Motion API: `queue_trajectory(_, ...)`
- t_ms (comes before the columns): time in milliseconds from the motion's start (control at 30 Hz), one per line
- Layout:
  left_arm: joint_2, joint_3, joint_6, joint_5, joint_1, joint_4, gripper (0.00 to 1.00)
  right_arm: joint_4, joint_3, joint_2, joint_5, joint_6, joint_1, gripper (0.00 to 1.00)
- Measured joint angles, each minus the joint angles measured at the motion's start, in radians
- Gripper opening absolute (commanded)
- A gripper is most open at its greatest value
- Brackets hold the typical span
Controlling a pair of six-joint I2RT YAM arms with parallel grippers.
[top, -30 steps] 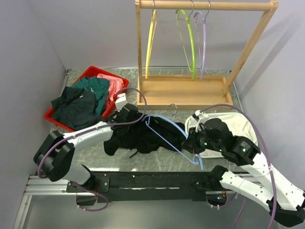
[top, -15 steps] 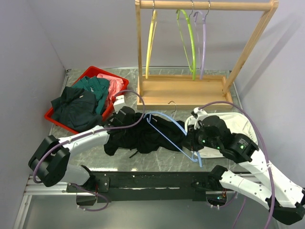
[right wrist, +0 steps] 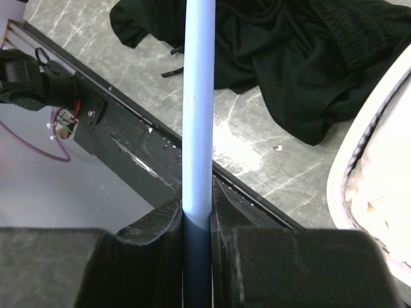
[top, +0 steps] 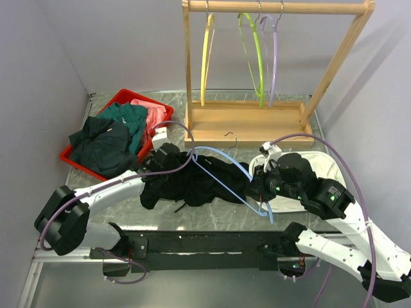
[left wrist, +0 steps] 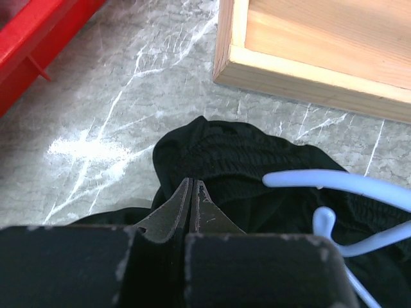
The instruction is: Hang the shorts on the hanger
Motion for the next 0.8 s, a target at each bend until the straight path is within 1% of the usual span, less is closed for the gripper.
queue_trajectory(533, -0.029, 0.000, 0.031, 0.002, 0.000, 0.022, 0.01, 0.016, -0.008, 0.012, -0.027, 0.000, 0.000, 0.00)
queue_trajectory(800, -0.074, -0.034, 0.057, 0.026, 0.000, 0.049, 0.01, 0.050, -0.016, 0.042, 0.013, -0.016, 0.002, 0.00)
